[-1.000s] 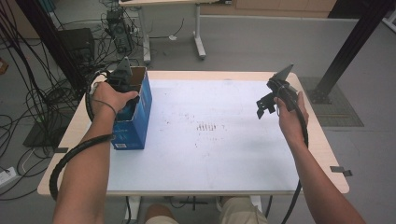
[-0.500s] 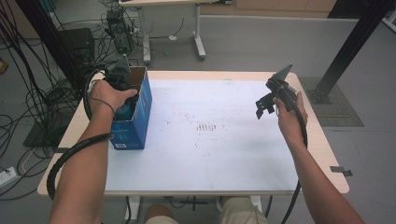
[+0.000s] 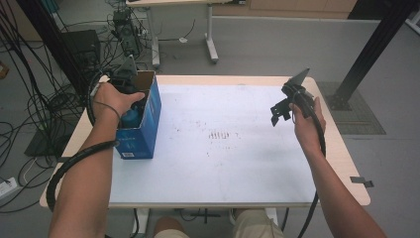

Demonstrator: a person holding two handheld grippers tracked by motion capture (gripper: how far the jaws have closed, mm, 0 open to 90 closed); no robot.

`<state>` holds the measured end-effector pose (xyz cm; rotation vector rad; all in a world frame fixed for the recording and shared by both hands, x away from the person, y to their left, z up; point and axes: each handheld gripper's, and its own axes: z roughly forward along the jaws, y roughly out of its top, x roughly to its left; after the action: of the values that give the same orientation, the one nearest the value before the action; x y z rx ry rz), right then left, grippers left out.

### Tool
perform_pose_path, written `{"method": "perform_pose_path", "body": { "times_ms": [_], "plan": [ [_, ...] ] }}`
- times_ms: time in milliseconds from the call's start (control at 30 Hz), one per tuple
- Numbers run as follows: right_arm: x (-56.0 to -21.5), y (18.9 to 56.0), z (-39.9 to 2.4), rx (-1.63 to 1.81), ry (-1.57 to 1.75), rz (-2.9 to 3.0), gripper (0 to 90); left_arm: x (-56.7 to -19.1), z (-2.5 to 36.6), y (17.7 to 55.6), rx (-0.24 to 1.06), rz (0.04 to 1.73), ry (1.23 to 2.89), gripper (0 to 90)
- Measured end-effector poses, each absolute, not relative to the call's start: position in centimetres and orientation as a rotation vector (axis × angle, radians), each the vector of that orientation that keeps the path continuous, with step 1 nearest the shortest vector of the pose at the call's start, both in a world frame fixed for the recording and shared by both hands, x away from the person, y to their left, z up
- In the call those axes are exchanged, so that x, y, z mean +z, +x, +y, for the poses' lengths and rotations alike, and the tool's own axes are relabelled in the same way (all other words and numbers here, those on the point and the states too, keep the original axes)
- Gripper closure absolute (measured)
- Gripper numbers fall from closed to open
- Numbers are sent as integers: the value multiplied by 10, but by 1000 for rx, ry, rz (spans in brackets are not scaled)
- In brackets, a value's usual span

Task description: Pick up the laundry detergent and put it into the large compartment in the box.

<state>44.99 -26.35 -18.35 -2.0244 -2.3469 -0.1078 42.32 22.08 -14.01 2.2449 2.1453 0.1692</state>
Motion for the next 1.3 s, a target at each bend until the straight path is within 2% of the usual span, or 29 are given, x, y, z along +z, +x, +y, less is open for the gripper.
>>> {"method": "perform_pose_path", "body": {
  "times_ms": [333, 633, 1300],
  "plan": [
    [-183, 451, -261, -109, -2018, -2354, 44, -118, 218, 416, 195, 2138, 2251, 264],
    [-178, 449, -261, -127, -2013, -2359, 44, -85, 215, 403, 211, 2062, 2241, 211],
    [-168, 448, -254, -127, -2008, -2372, 44, -68, 151, 398, 135, 1775, 2388, 118]
  ]
}}
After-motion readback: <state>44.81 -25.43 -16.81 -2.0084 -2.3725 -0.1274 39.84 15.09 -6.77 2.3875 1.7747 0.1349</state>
